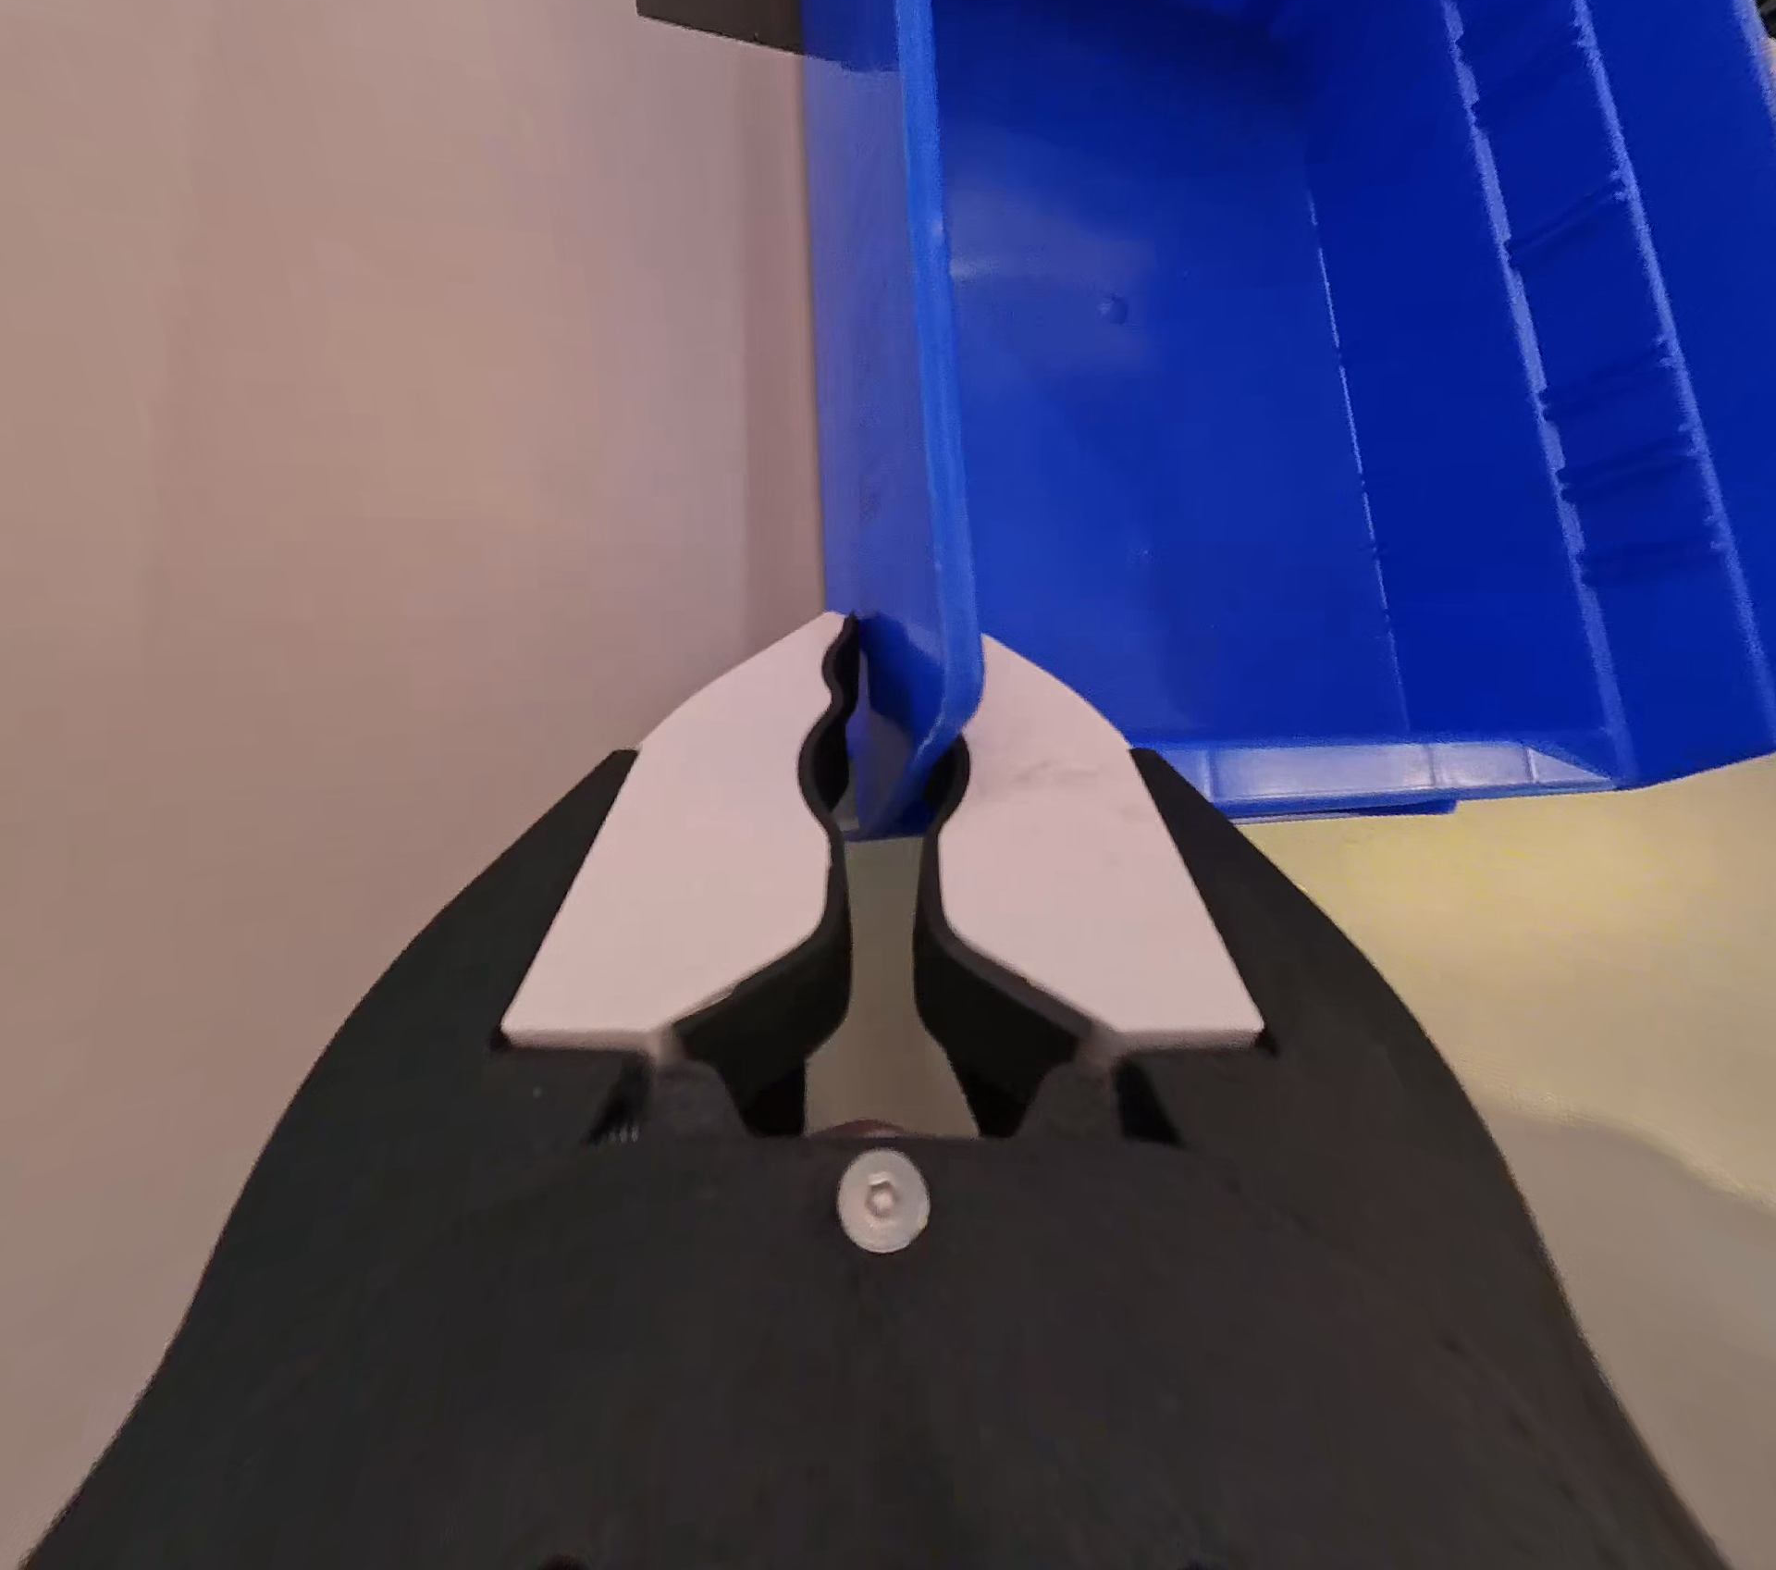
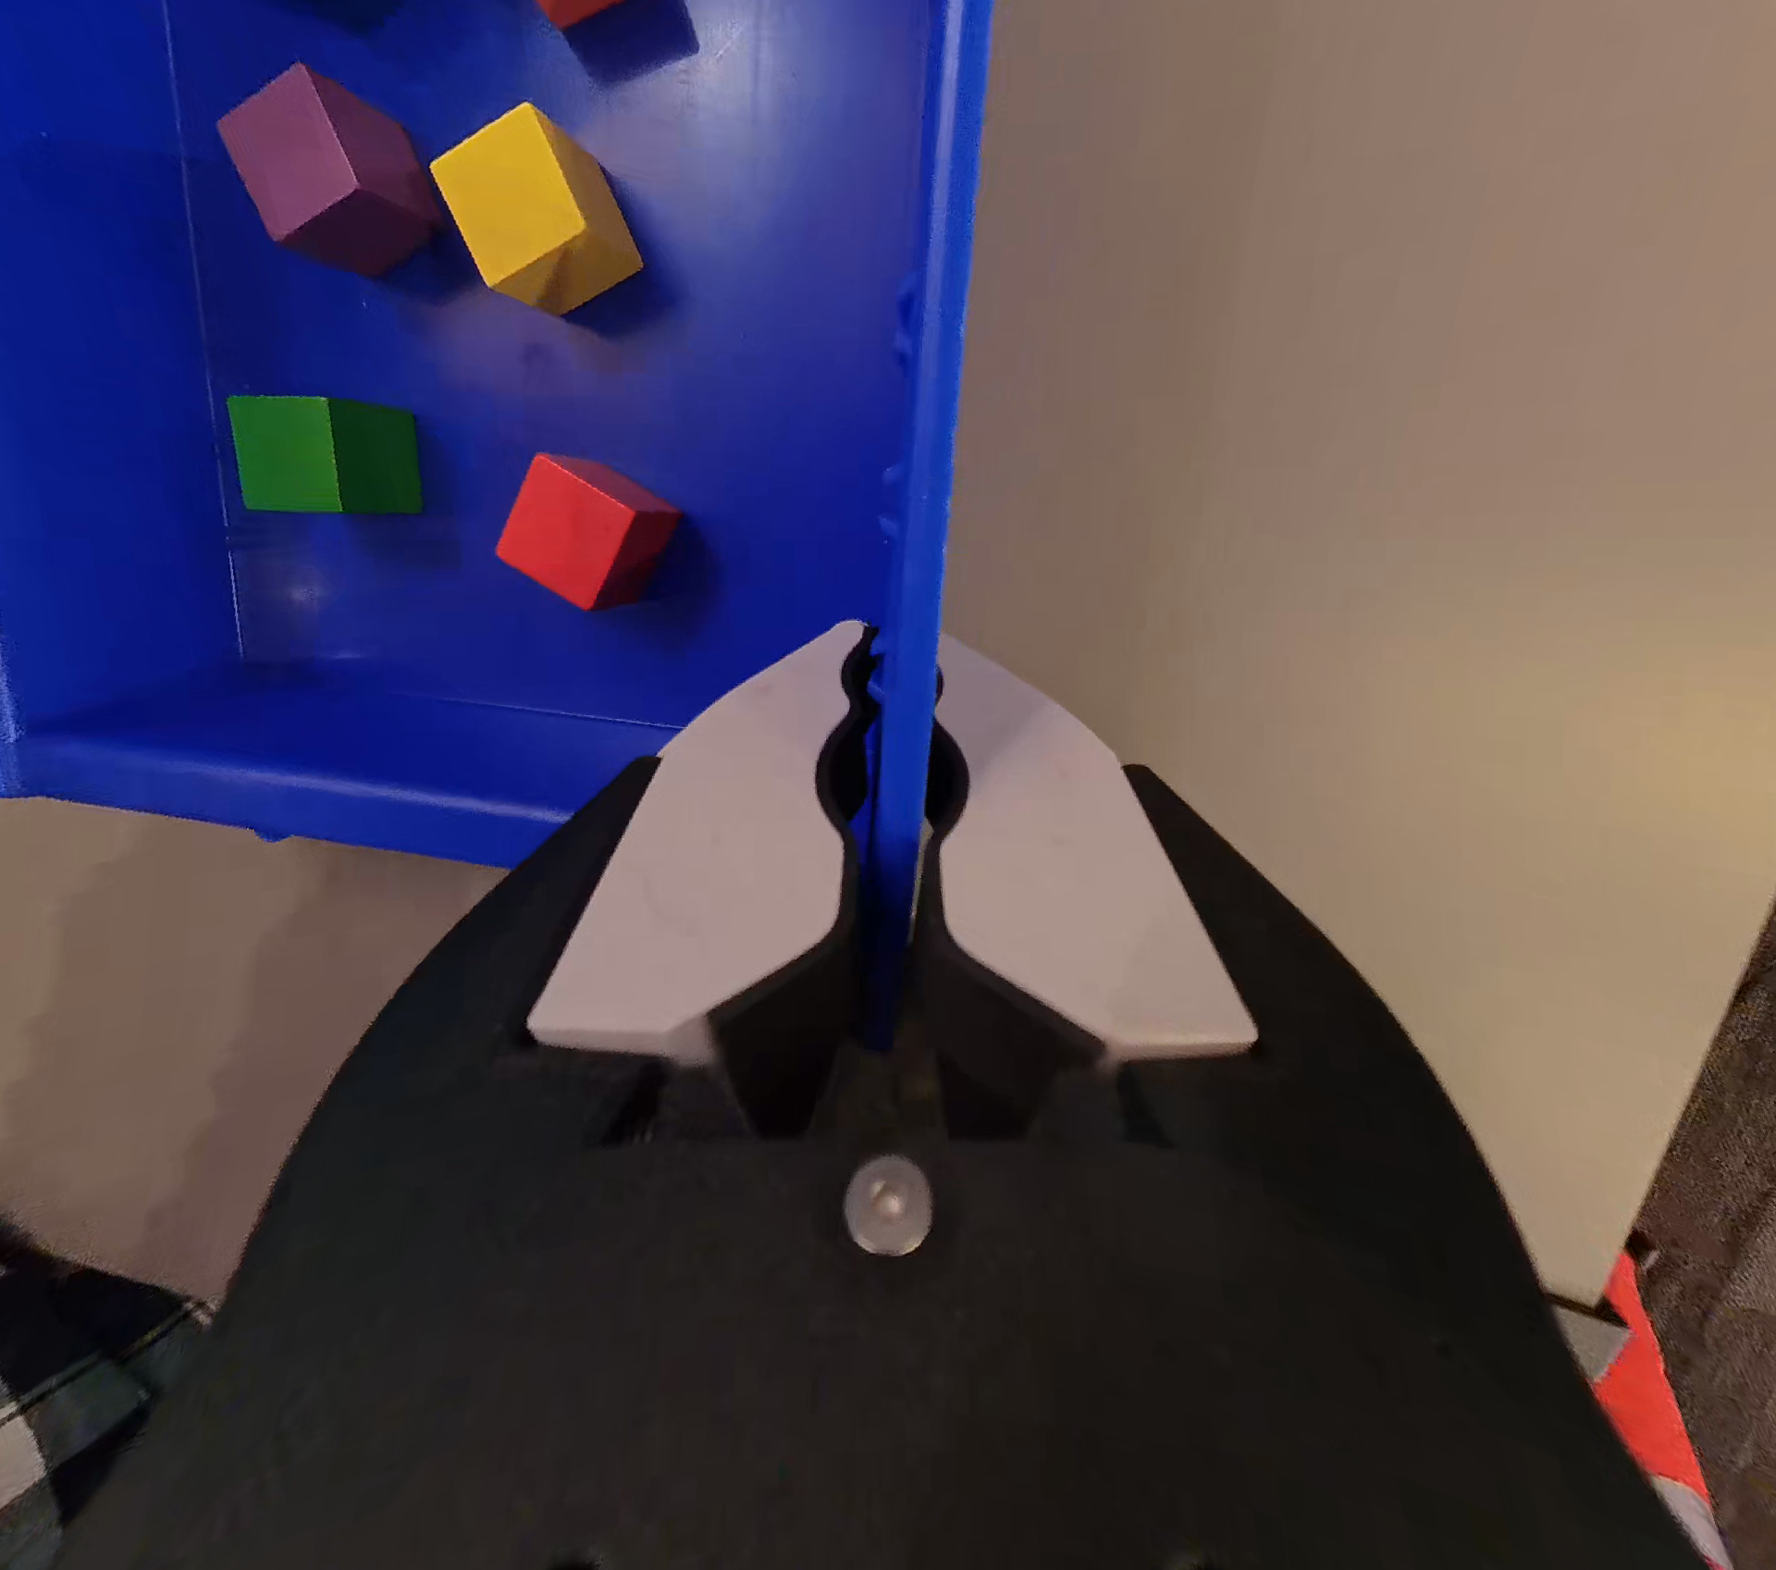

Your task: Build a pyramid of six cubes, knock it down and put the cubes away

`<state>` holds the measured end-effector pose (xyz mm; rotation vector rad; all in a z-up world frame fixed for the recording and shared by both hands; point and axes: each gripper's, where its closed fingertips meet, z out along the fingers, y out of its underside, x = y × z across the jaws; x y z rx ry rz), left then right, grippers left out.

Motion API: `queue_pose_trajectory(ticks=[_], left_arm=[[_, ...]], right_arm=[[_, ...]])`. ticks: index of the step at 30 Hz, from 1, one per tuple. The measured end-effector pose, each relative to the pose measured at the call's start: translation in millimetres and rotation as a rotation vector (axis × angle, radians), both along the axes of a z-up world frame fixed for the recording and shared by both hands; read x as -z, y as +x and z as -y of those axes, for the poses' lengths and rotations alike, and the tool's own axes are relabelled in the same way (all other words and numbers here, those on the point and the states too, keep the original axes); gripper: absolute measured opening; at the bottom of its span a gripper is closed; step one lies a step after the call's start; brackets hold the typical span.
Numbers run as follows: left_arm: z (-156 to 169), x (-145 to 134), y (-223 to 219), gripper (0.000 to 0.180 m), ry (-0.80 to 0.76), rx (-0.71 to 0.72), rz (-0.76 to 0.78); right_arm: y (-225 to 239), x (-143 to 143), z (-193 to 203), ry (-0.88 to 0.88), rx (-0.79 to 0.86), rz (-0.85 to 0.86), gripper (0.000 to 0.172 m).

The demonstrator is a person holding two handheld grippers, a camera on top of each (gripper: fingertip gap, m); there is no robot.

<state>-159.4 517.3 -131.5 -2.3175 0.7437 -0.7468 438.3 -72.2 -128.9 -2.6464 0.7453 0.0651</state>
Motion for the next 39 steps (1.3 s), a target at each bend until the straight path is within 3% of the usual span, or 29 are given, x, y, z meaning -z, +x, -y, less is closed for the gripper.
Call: queue_pose_trajectory(ticks=[18, 30, 39], left_arm=[[-1, 1, -3, 0.005, 0.060, 0.089, -0.106], [12, -2, -15, 0.003, 0.062, 0.092, -0.086], [37, -33, -47, 0.004, 0.126, 0.045, -0.070]], right_arm=[[-140, -1, 35, -0.020, 0.047, 0.112, 0.007], [-177, -1, 58, -0.019, 0.006, 0.098, 0.007], [-200, 0, 69, -0.014, -0.171, 0.087, 0.007]])
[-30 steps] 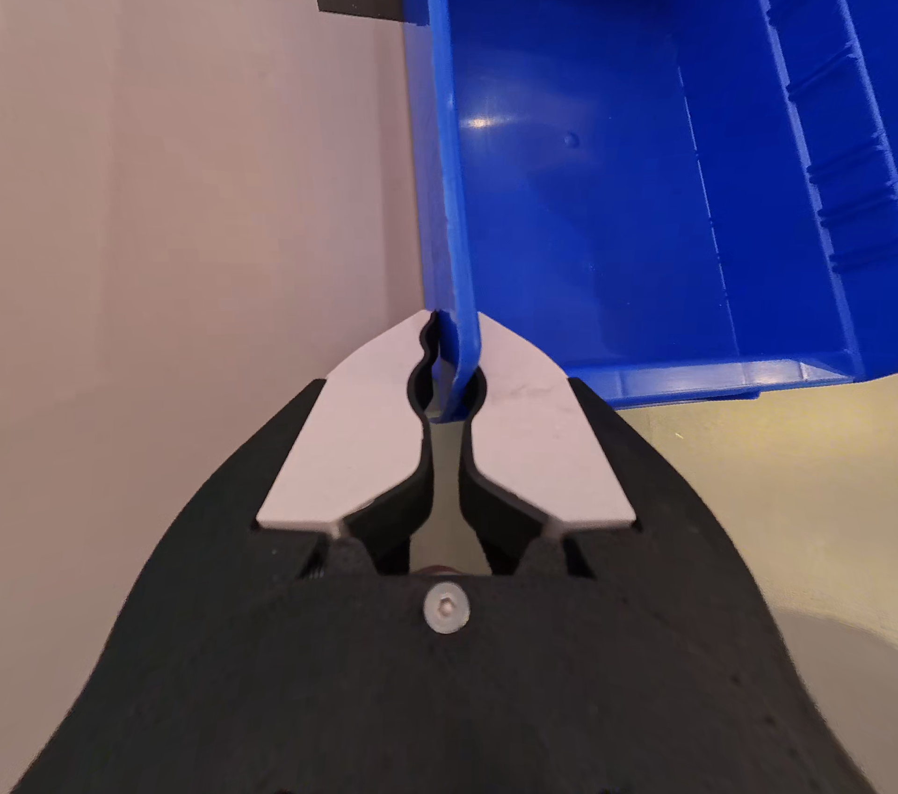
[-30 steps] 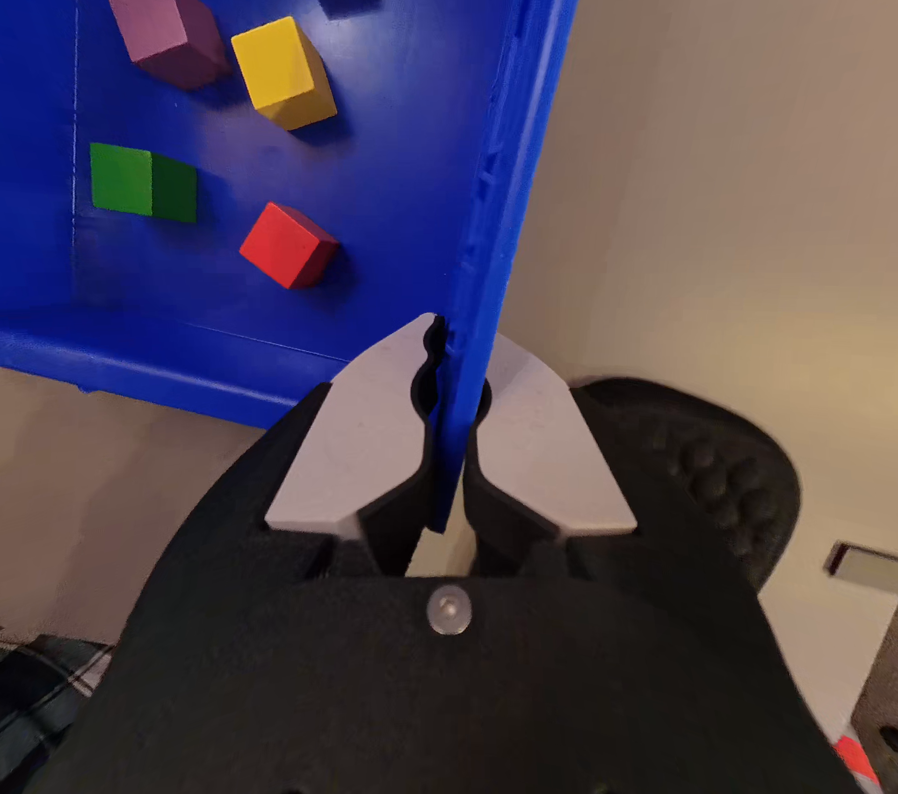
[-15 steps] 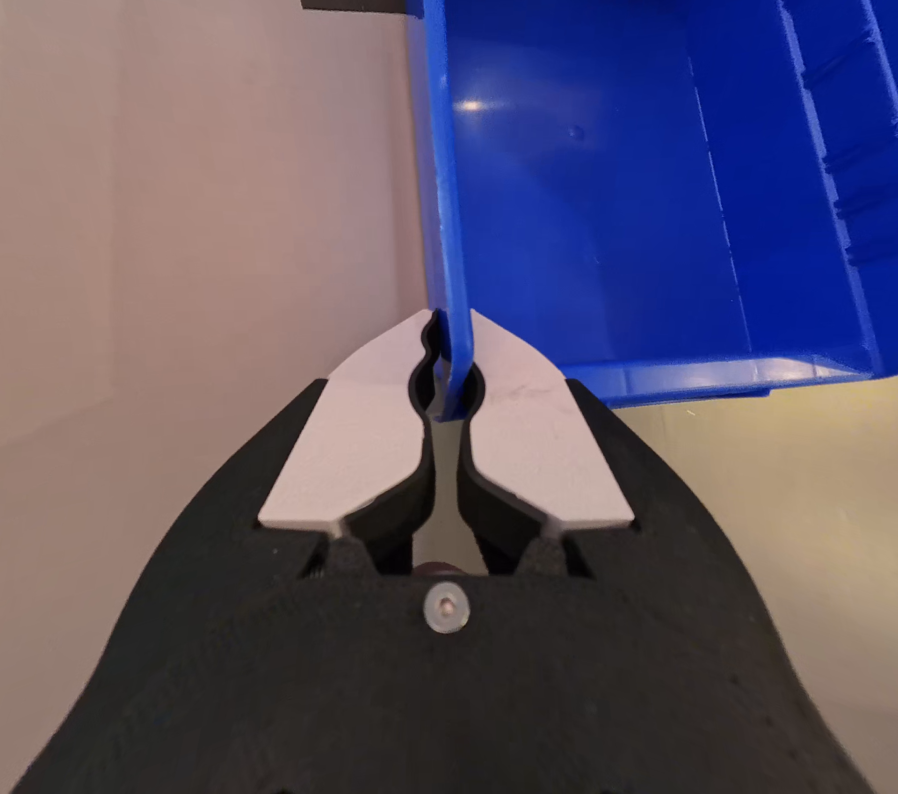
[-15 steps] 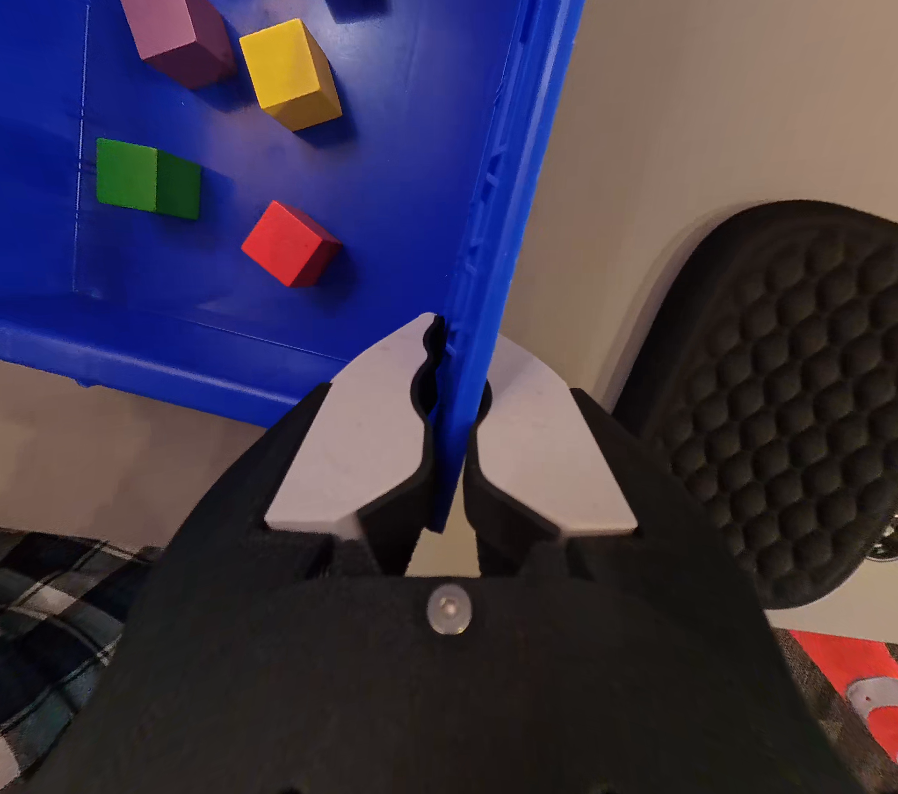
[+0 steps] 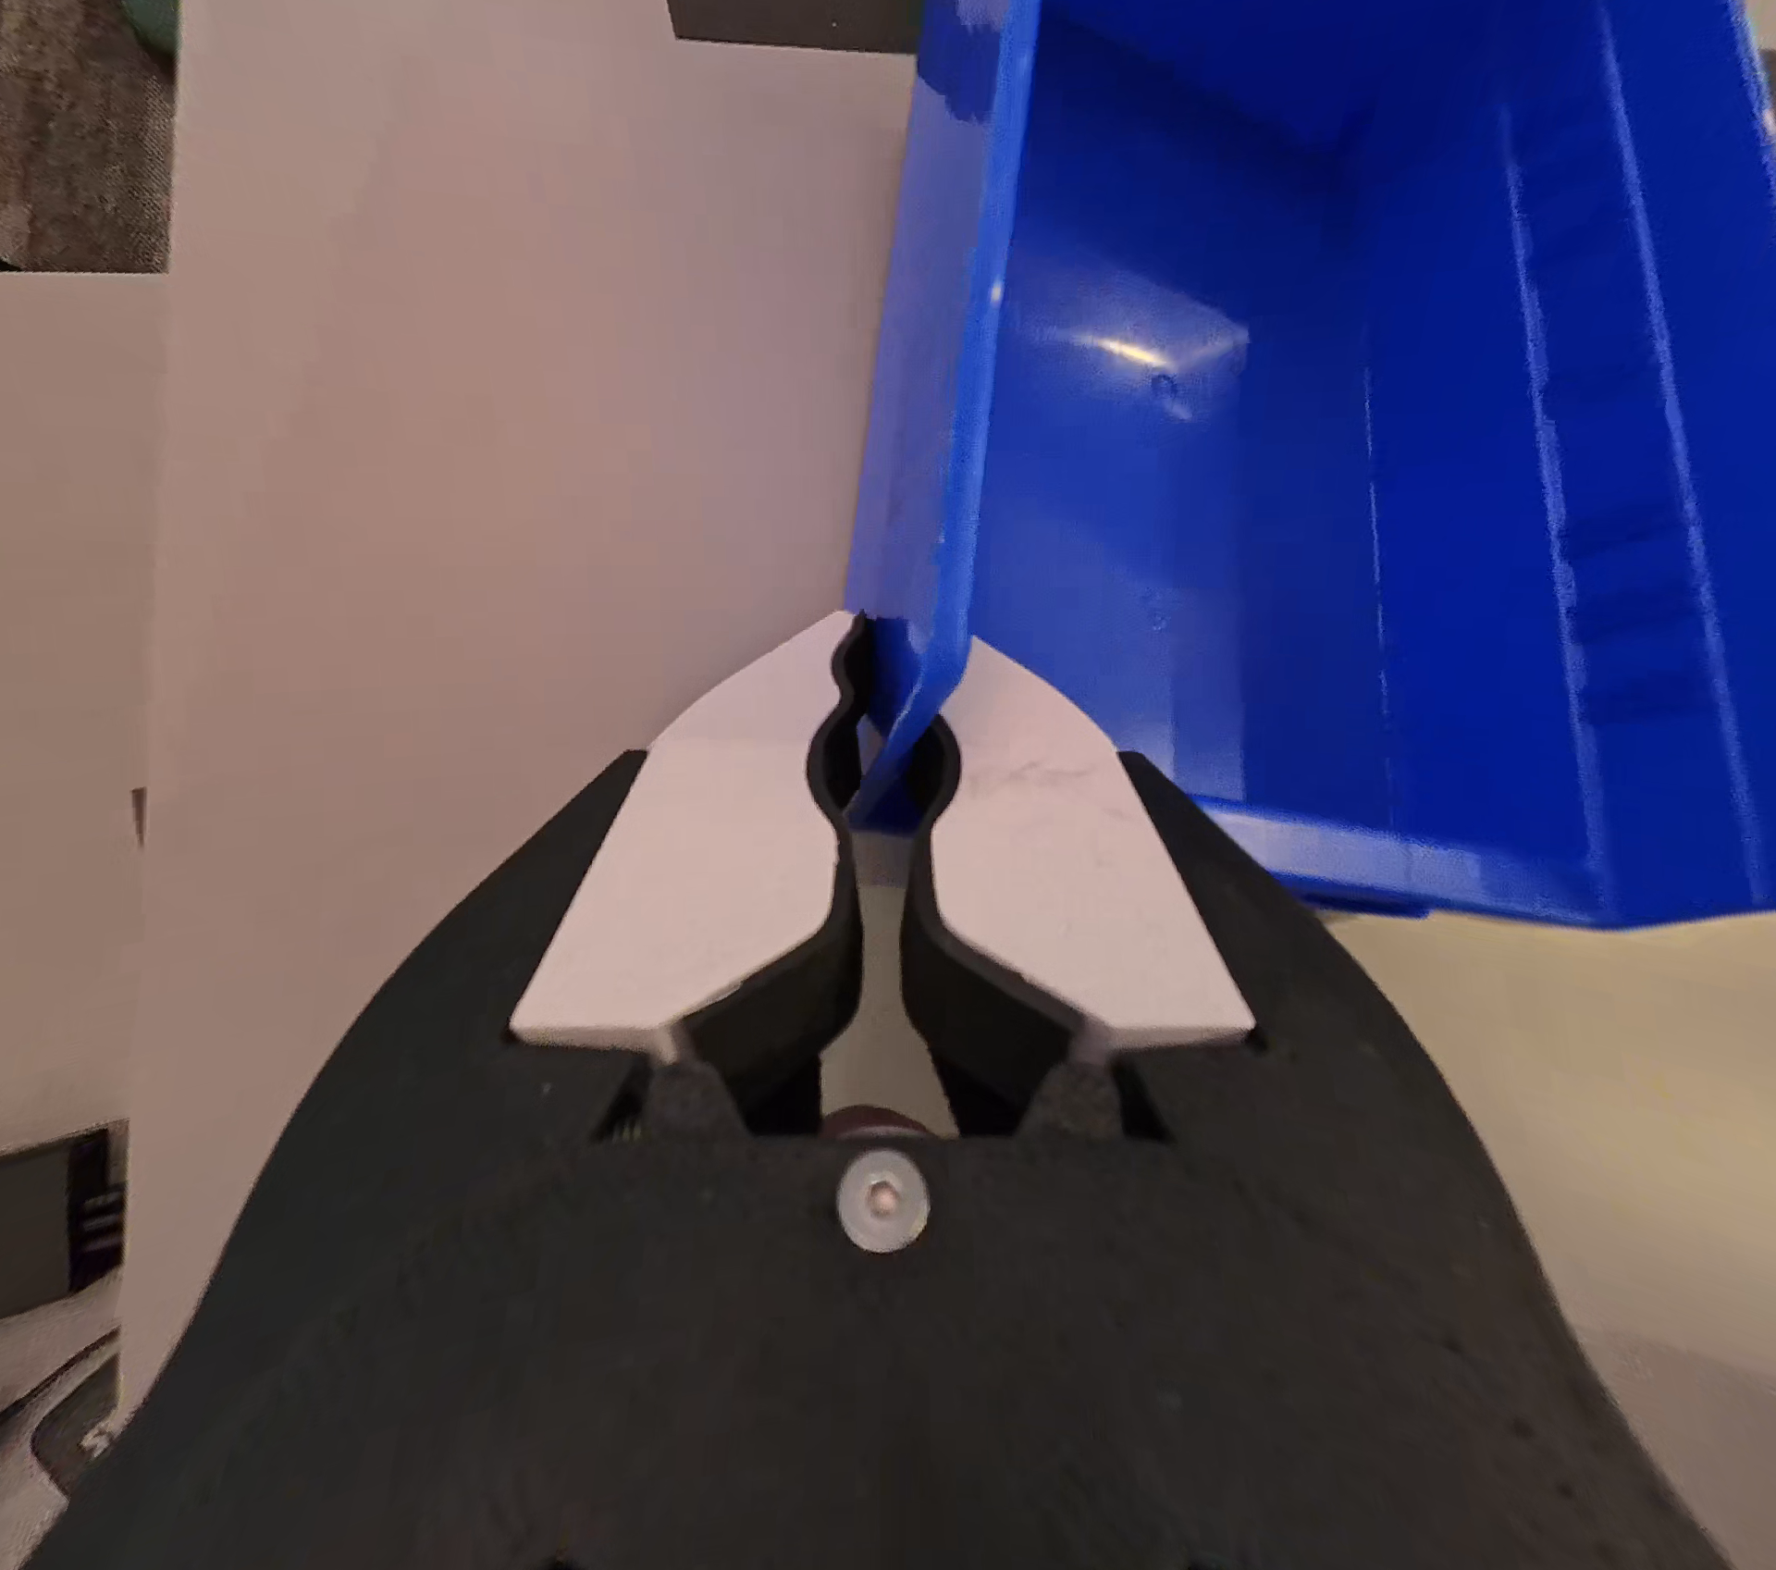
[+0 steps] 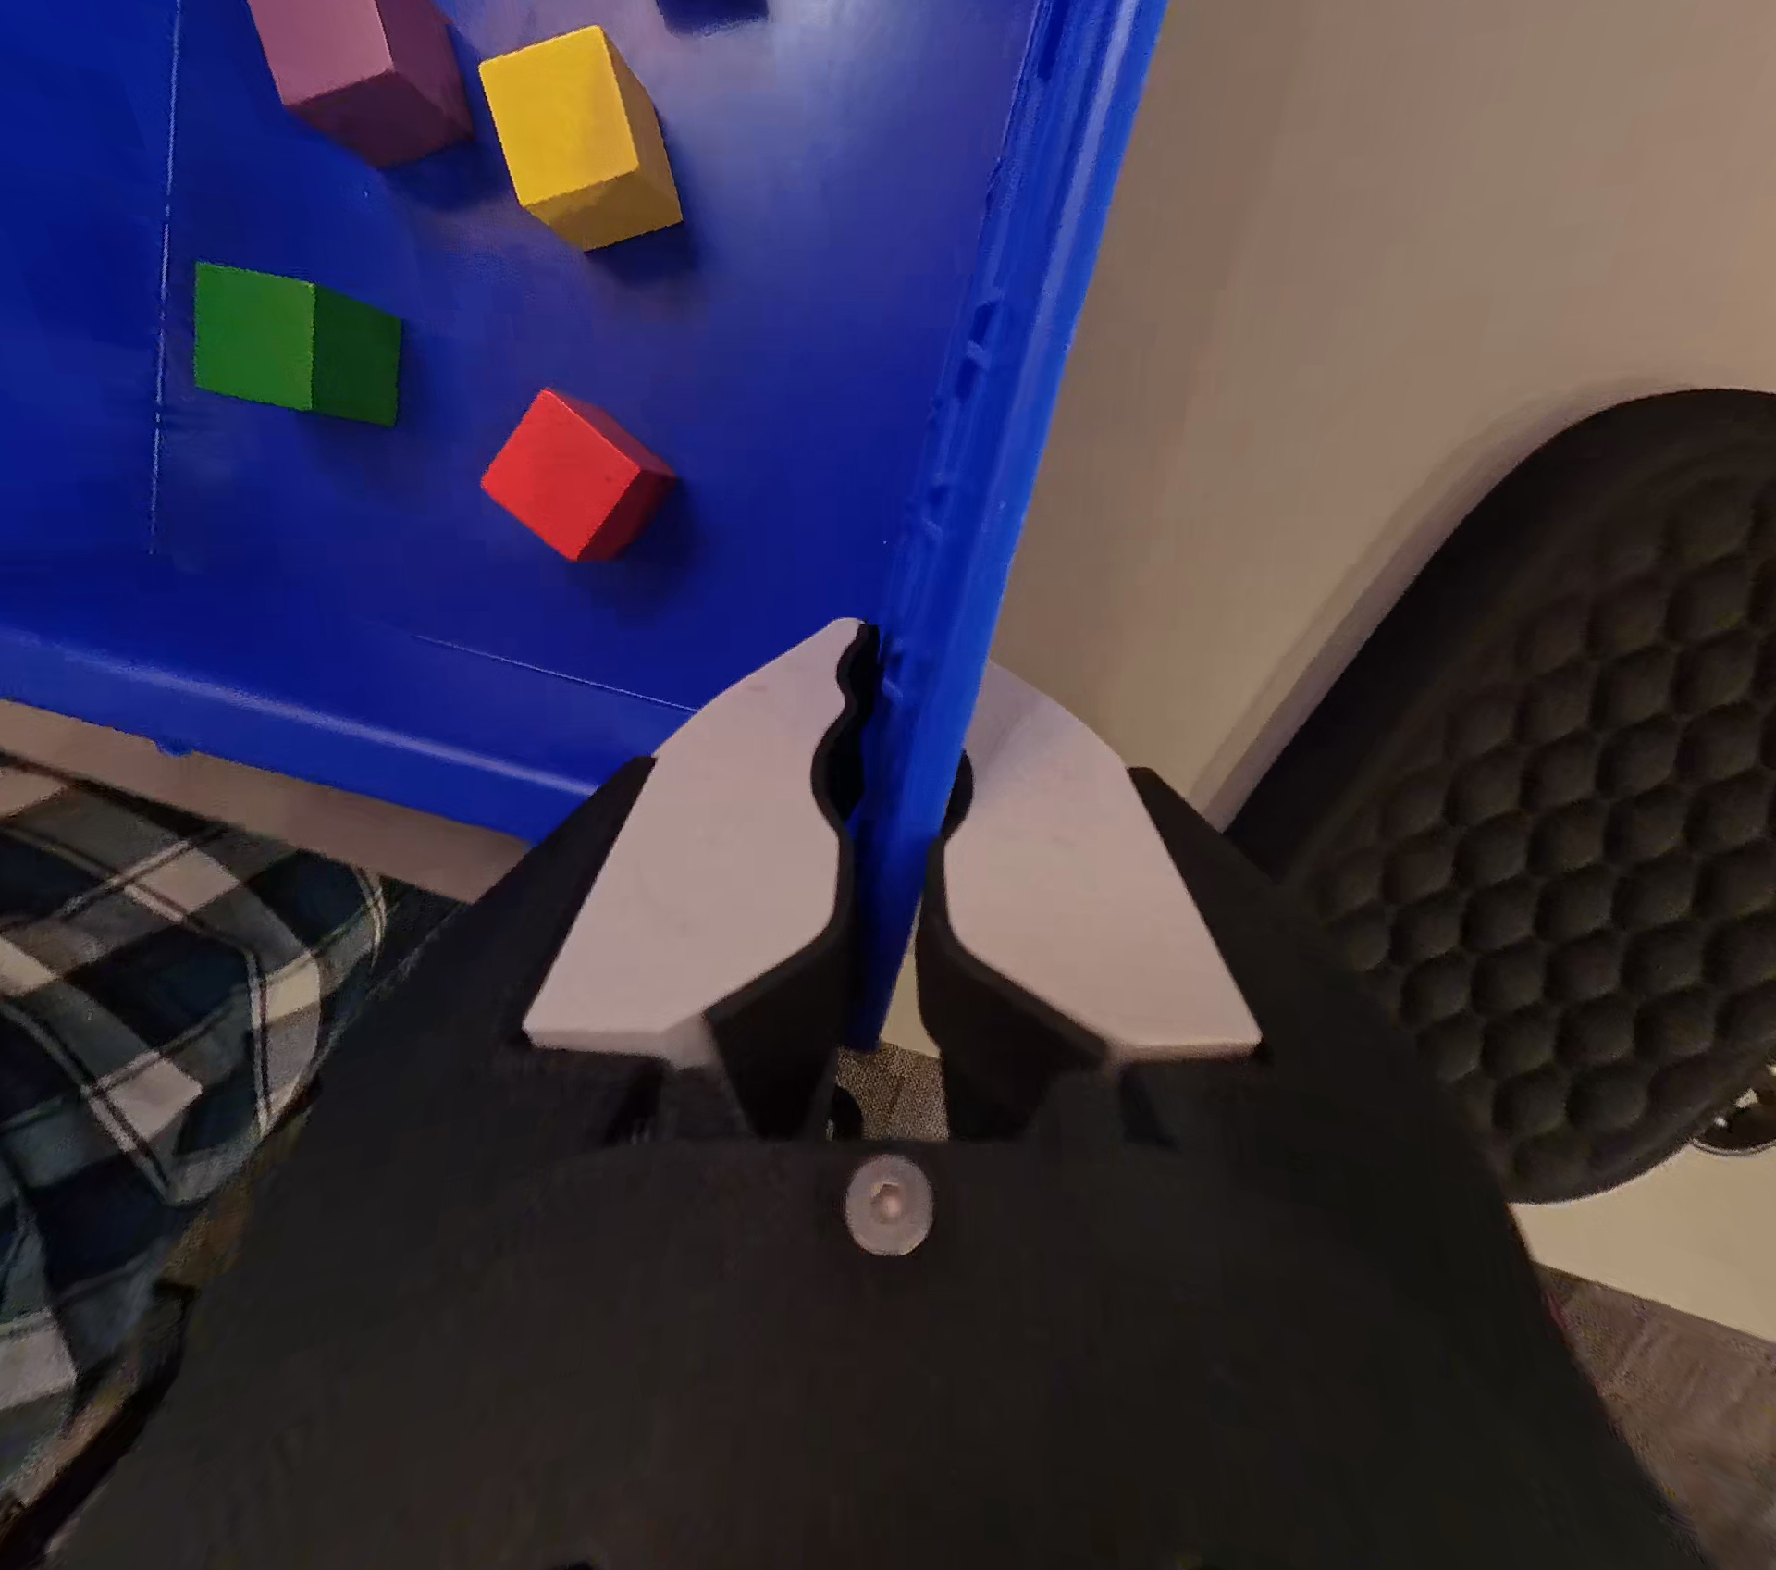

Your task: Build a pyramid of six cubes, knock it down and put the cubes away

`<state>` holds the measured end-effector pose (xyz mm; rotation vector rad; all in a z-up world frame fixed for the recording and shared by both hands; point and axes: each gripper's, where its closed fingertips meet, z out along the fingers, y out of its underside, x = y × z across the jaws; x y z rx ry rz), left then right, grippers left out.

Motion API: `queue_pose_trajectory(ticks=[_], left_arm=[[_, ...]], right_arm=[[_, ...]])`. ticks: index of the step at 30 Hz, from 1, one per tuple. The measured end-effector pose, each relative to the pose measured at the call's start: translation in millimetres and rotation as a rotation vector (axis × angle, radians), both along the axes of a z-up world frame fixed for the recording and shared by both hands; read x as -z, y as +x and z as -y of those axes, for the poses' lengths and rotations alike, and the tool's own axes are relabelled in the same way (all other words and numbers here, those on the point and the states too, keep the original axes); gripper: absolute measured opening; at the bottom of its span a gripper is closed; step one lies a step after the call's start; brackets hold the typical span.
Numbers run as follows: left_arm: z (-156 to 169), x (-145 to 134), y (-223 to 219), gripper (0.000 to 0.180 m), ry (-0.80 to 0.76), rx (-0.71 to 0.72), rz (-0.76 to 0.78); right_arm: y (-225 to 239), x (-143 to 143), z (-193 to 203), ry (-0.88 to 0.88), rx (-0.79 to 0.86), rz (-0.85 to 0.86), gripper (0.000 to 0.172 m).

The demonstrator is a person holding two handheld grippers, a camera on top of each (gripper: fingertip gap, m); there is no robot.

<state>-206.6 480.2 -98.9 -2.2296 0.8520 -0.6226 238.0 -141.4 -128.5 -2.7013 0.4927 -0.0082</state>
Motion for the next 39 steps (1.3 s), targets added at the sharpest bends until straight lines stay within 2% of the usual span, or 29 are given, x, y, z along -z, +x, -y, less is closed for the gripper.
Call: queue_pose_trajectory(ticks=[6, 11, 20, 30, 32, 33, 34, 37, 39], left_arm=[[29, -25, -23, 0.005, 0.049, -0.001, 0.005], [48, -39, -51, 0.005, 0.075, -0.047, 0.034], [67, -74, -128, 0.005, 0.135, -0.190, 0.081], [70, -117, -227, 0.007, 0.219, -0.370, 0.055], [70, -123, -242, 0.007, 0.232, -0.400, 0.054], [71, -126, -249, 0.007, 0.237, -0.415, 0.055], [71, -129, -255, 0.007, 0.242, -0.428, 0.058], [74, -137, -269, 0.007, 0.253, -0.454, 0.068], [77, -138, -275, 0.007, 0.252, -0.463, 0.077]], right_arm=[[-22, 0, -8, 0.002, -0.230, -0.030, 0.007], [-41, 1, -41, 0.006, -0.384, -0.069, 0.006], [-91, 1, -138, 0.013, -0.557, -0.109, 0.006], [-168, 2, -268, 0.071, -0.567, -0.120, 0.006], [-182, 0, -291, 0.100, -0.611, -0.103, 0.008], [-187, -3, -300, 0.129, -0.630, -0.089, 0.025], [-191, -10, -305, 0.156, -0.657, -0.071, 0.033], [-190, -47, -304, 0.285, -0.793, 0.051, 0.037], [-209, -70, -286, 0.359, -1.039, 0.112, 0.036]])
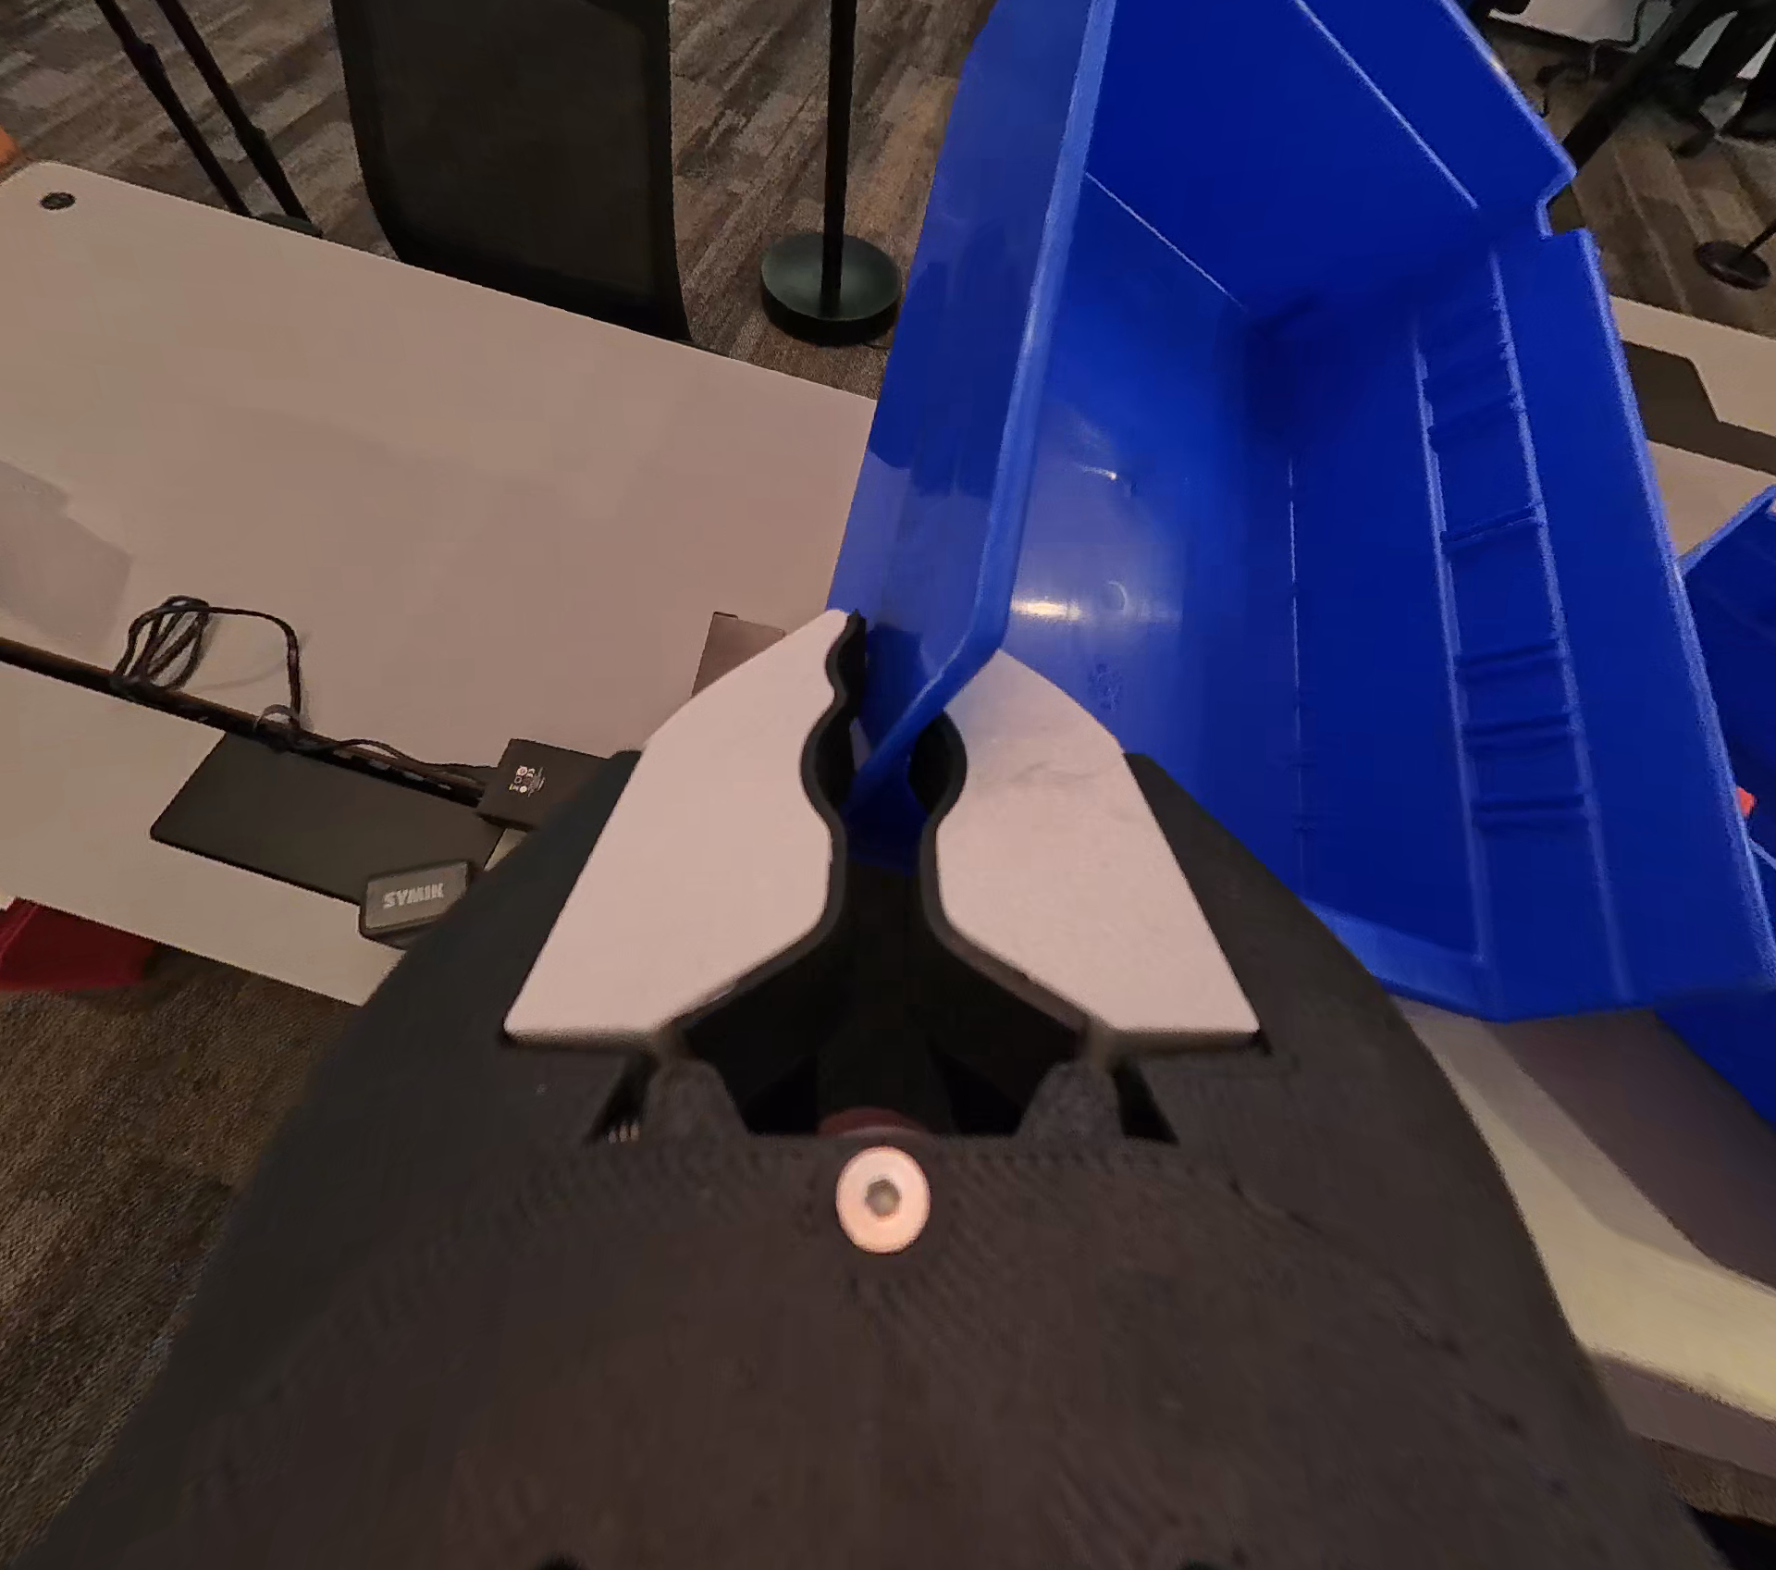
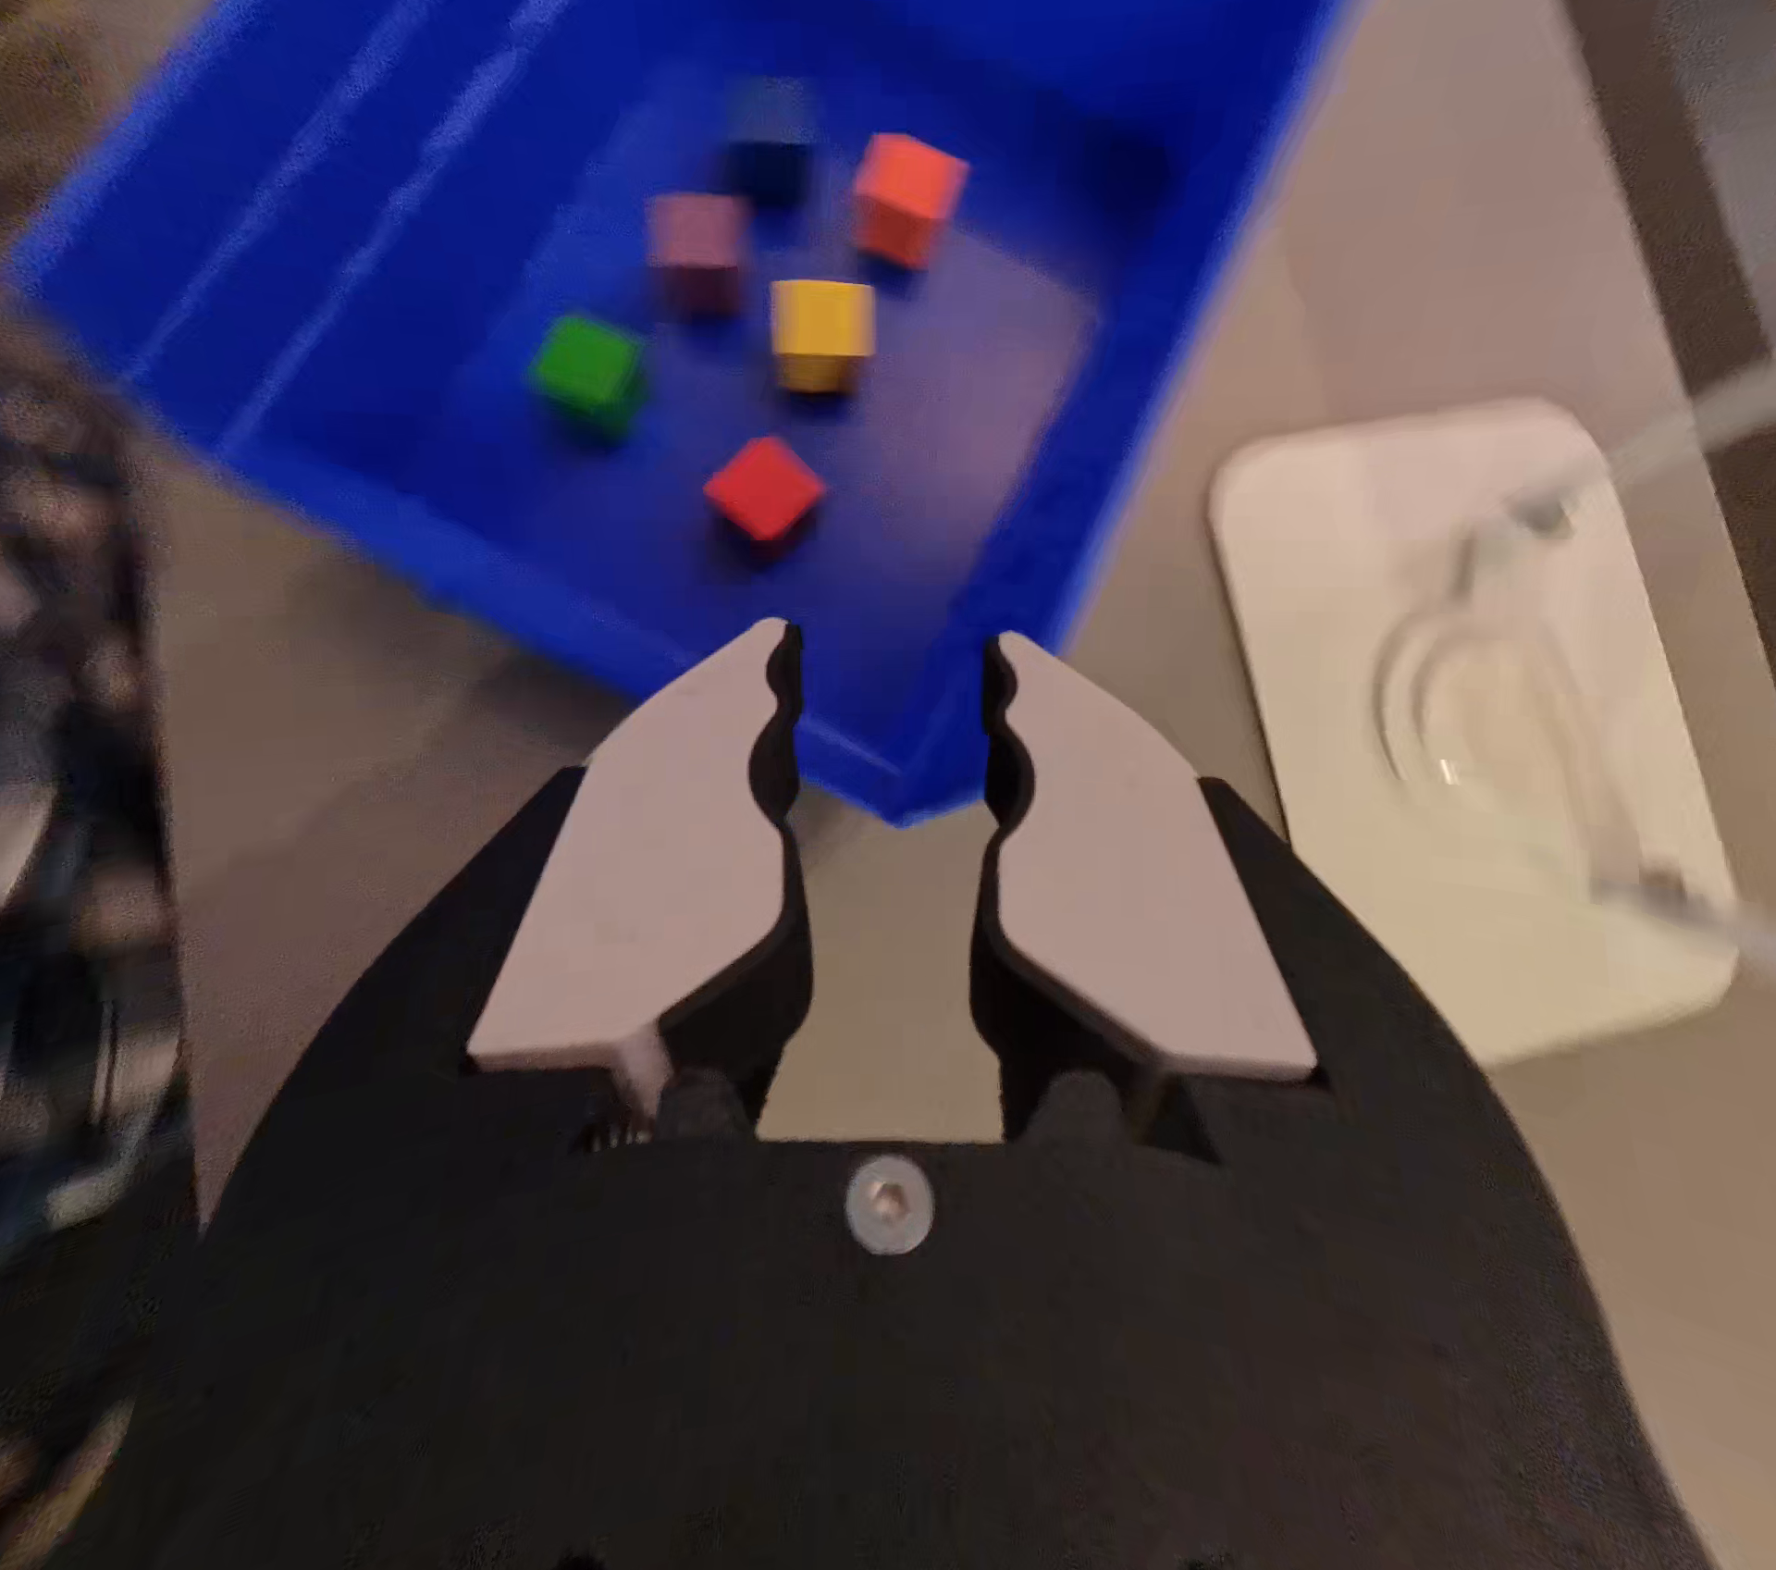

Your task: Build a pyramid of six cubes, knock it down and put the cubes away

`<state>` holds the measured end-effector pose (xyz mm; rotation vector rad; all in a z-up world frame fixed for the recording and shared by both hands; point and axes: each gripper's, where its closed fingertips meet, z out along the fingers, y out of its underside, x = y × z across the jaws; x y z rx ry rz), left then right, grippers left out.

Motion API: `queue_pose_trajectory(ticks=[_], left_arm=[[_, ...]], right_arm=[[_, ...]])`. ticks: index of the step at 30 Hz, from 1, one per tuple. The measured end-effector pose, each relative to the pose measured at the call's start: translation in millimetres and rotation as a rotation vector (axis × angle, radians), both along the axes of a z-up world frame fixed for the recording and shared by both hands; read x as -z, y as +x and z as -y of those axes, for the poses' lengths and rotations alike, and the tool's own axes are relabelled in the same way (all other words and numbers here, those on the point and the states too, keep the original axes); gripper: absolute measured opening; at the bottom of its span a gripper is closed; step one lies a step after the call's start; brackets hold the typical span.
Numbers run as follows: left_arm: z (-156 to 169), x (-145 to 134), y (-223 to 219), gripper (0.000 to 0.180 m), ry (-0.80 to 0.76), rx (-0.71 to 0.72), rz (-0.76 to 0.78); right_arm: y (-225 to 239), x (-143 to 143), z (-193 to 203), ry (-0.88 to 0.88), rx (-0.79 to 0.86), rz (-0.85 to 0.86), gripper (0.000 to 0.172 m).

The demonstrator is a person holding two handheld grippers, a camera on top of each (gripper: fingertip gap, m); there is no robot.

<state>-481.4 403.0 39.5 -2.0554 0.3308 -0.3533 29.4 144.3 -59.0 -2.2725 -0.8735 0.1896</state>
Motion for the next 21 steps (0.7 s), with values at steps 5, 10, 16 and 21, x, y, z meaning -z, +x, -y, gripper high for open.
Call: queue_pose_trajectory(ticks=[5, 10, 16, 21], left_arm=[[6, 8, -4, 0.007, -0.019, -0.011, 0.024], [7, 17, -3, 0.008, -0.034, -0.022, 0.030], [10, 16, -14, 0.008, -0.037, -0.040, 0.054], [12, 9, -31, 0.008, -0.025, -0.066, 0.051]], right_arm=[[-57, 25, 46, -0.056, -0.502, 0.214, 0.048], [-86, 75, 54, -0.171, -0.711, 0.338, 0.046], [-104, 103, 45, -0.260, -0.785, 0.370, 0.027], [-133, 103, -13, -0.284, -0.655, 0.356, 0.027]])
